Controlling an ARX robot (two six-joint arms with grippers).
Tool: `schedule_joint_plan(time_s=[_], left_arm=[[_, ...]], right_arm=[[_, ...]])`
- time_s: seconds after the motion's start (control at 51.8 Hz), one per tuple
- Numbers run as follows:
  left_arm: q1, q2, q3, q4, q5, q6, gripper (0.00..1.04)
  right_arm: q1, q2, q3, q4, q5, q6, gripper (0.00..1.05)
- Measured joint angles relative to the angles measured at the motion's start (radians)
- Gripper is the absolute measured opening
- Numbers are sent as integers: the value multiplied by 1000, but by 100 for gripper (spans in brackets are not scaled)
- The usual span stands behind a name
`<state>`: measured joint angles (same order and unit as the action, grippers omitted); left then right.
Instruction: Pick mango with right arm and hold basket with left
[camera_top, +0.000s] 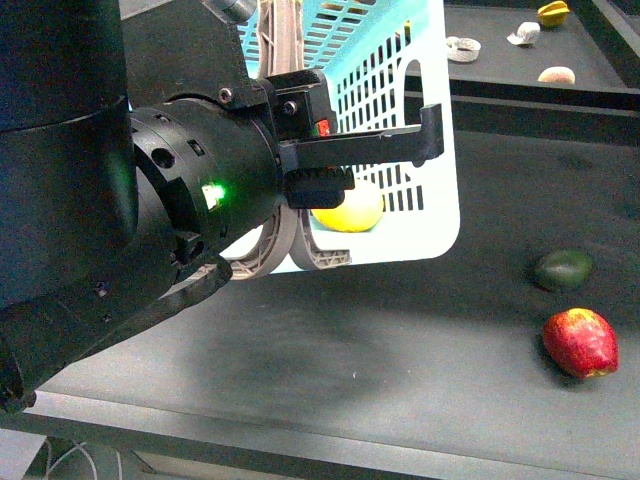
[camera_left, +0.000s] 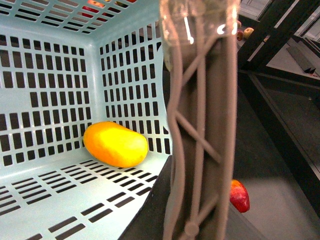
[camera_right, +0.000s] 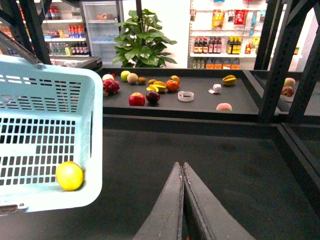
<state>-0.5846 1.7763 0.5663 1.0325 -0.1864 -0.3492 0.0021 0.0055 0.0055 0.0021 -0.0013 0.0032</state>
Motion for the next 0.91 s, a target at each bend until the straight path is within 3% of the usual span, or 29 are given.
schedule_joint_plan(time_s=[0.174,0.347,0.656,0.714,0.907], left_arm=[[0,0,0,0,0,-2,6],[0,0,0,0,0,-3,6],[0,0,0,0,0,-3,6],[0,0,0,0,0,-3,6],[0,0,0,0,0,-2,6]], right_arm=[[0,0,0,0,0,-1,3],[0,0,0,0,0,-2,39],[0,0,0,0,0,-2,85],[0,0,0,0,0,-1,98],[0,0,0,0,0,-1,96]])
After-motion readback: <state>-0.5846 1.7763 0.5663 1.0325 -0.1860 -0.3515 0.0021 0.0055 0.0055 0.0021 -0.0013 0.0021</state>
